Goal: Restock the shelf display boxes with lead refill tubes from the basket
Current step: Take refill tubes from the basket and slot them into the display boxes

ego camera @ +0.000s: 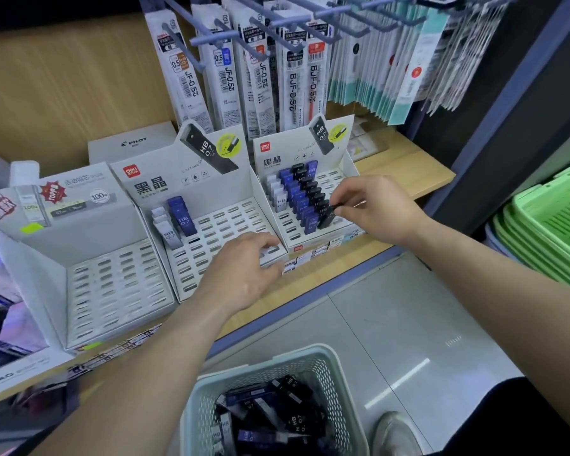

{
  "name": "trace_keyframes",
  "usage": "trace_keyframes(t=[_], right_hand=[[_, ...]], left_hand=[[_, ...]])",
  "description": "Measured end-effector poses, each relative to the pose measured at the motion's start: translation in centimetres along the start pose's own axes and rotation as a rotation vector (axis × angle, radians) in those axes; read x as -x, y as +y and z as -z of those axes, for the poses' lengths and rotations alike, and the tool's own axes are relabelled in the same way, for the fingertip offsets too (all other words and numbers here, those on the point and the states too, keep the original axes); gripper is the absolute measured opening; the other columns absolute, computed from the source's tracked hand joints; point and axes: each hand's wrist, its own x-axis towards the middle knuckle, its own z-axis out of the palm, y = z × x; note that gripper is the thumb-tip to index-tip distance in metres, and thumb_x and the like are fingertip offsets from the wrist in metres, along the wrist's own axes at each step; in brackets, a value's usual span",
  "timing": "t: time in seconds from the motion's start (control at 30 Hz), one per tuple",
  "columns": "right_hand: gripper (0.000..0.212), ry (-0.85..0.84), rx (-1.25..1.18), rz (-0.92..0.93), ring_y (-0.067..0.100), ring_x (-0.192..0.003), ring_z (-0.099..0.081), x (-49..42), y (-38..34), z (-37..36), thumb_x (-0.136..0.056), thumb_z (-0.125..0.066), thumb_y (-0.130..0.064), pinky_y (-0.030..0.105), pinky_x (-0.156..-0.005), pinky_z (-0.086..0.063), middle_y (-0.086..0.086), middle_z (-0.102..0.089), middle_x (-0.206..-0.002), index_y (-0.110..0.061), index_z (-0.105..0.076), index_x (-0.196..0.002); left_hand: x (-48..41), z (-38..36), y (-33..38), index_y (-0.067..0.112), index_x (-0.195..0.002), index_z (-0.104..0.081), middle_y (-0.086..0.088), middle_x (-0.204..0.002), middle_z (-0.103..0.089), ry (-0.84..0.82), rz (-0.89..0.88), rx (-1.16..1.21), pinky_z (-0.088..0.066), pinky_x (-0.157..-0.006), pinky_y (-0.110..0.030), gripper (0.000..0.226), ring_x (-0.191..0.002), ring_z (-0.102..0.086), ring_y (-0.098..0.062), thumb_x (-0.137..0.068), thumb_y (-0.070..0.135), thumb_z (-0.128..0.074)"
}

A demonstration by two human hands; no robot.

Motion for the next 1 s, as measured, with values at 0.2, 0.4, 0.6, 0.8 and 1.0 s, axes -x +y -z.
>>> trace_keyframes(t=[0.2,0.4,0.6,0.8,1.0], right_hand=[[0.015,0.056,0.037,-0.005,0.001,-0.087,-0.065,0.0,0.1,-0.3,-0.092,-0.068,-0.011,0.001,-0.064,-0.041,-0.009,-0.07,-0.091,-0.026,-0.07,-0.095],[0.015,0.041,0.137,0.018,0.004,-0.085,-0.062,-0.3,0.1,-0.6,-0.093,-0.066,-0.01,0.005,-0.066,-0.038,-0.007,-0.069,-0.093,-0.023,-0.071,-0.099],[0.016,0.118,0.079,-0.006,0.008,-0.088,-0.065,-0.2,0.2,-1.8,-0.094,-0.064,-0.008,0.01,-0.069,-0.044,-0.007,-0.068,-0.094,-0.02,-0.072,-0.102],[0.02,0.072,0.18,-0.012,0.014,-0.09,-0.064,0.2,-0.2,-2.8,-0.094,-0.064,-0.011,0.029,-0.082,-0.054,-0.002,-0.067,-0.106,-0.019,-0.071,-0.11],[0.024,0.135,0.173,-0.04,0.013,-0.091,-0.061,1.8,-1.3,-2.0,-0.091,-0.068,-0.021,0.034,-0.081,-0.055,-0.003,-0.063,-0.108,-0.021,-0.07,-0.115]], left_hand=[[0.3,0.3,0.0,0.029,-0.137,-0.056,0.005,-0.138,-0.058,-0.004,-0.019,-0.006,-0.042,-0.105,-0.031,0.047,-0.125,-0.054,-0.012,-0.093,0.04,-0.066],[0.7,0.7,-0.6,0.032,-0.135,-0.057,0.006,-0.137,-0.059,0.02,-0.019,0.005,-0.042,-0.106,-0.035,0.046,-0.125,-0.053,-0.013,-0.091,0.039,-0.068],[1.2,1.0,-1.0,0.031,-0.136,-0.057,0.008,-0.137,-0.059,0.018,-0.025,0.012,-0.041,-0.109,-0.035,0.047,-0.126,-0.053,-0.011,-0.092,0.039,-0.068],[2.3,1.4,-0.7,0.03,-0.137,-0.056,0.008,-0.135,-0.061,0.011,-0.04,-0.009,-0.041,-0.109,-0.036,0.046,-0.124,-0.054,-0.013,-0.092,0.039,-0.067],[4.3,1.7,-1.0,0.027,-0.134,-0.058,0.008,-0.13,-0.063,0.01,-0.061,-0.026,-0.045,-0.104,-0.034,0.043,-0.118,-0.057,-0.013,-0.092,0.037,-0.067]])
